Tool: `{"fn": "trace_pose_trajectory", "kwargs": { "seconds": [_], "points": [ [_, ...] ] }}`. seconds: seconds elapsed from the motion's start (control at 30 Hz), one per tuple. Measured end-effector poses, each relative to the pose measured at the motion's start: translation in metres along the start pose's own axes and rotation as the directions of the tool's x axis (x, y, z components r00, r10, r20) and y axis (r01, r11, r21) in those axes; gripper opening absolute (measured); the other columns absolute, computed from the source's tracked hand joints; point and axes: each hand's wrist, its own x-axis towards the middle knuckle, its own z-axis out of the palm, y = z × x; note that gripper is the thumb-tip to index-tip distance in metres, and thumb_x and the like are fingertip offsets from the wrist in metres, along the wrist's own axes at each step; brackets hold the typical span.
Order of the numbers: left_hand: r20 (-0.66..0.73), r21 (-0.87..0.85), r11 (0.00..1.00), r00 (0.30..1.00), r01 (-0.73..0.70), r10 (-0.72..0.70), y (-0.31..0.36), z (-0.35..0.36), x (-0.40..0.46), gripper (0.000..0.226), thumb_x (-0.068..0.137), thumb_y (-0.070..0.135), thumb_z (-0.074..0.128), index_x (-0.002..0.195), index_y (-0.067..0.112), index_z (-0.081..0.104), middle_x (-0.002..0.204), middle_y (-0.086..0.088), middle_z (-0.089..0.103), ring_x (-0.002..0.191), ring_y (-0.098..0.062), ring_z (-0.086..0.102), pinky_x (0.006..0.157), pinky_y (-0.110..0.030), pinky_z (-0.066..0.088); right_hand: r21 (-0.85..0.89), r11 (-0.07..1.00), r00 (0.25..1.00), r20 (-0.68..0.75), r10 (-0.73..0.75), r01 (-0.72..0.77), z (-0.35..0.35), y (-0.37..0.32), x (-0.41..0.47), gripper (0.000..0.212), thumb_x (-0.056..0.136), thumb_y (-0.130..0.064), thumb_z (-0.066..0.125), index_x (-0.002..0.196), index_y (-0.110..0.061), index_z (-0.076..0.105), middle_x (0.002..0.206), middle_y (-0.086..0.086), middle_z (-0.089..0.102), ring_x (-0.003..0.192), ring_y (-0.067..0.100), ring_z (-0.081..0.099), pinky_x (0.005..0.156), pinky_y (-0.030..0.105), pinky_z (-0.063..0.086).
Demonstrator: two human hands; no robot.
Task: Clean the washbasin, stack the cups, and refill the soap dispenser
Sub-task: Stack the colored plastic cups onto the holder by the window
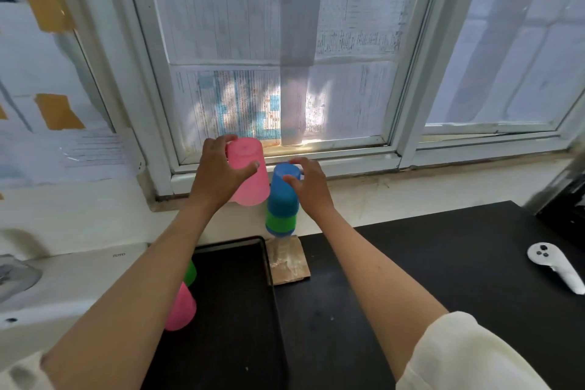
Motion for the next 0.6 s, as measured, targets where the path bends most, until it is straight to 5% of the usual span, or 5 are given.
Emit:
{"fn": "trace_pose_trajectory", "kwargs": {
  "seconds": [0.13, 0.23, 0.33, 0.6],
  "points": [
    [-0.021, -0.01, 1.0, 1.0, -0.013, 0.012, 0.007, 0.005, 0.005, 0.068, 0.073, 0.027, 0.075, 0.13, 0.008, 0.043, 0.125, -0.016, 0.043, 0.11, -0.027, 0.05, 0.083, -0.028, 0.042, 0.11, 0.992, 0.998, 0.004, -0.062, 0.061, 0.0, -0.009, -0.004, 0.031, 0.093, -0.026, 0.053, 0.122, -0.014, 0.057, 0.126, 0.007, 0.053, 0.113, 0.02, 0.052, 0.095, 0.032, 0.044],
    [-0.047, -0.045, 0.999, 0.999, -0.008, 0.006, 0.013, 0.013, 0.009, 0.067, 0.074, 0.029, 0.074, 0.129, 0.007, 0.043, 0.127, -0.016, 0.044, 0.109, -0.026, 0.051, 0.081, -0.026, 0.042, 0.146, 0.987, 0.99, 0.109, -0.09, 0.073, 0.002, -0.015, -0.003, 0.05, 0.085, -0.038, 0.063, 0.13, -0.019, 0.049, 0.128, 0.003, 0.055, 0.11, 0.015, 0.053, 0.09, 0.03, 0.044],
    [-0.046, -0.098, 0.995, 0.999, 0.006, -0.011, 0.019, 0.023, 0.014, 0.068, 0.074, 0.028, 0.074, 0.13, 0.006, 0.041, 0.13, -0.015, 0.045, 0.112, -0.025, 0.051, 0.082, -0.025, 0.041, 0.147, 0.987, 0.995, 0.065, -0.076, 0.066, 0.005, -0.011, 0.001, 0.06, 0.08, -0.034, 0.07, 0.132, -0.018, 0.044, 0.124, 0.006, 0.059, 0.108, 0.019, 0.056, 0.088, 0.031, 0.047],
    [0.175, -0.274, 0.957, 0.983, 0.095, -0.048, 0.015, 0.054, 0.015, 0.048, 0.097, 0.014, 0.04, 0.143, 0.021, 0.03, 0.148, -0.003, 0.036, 0.128, -0.022, 0.044, 0.087, -0.024, 0.037, 0.167, 0.986, 0.999, -0.035, 0.007, -0.001, 0.006, 0.02, 0.011, 0.064, 0.082, -0.028, 0.069, 0.136, -0.01, 0.041, 0.127, 0.011, 0.057, 0.108, 0.023, 0.058, 0.089, 0.034, 0.051]
  ]
}}
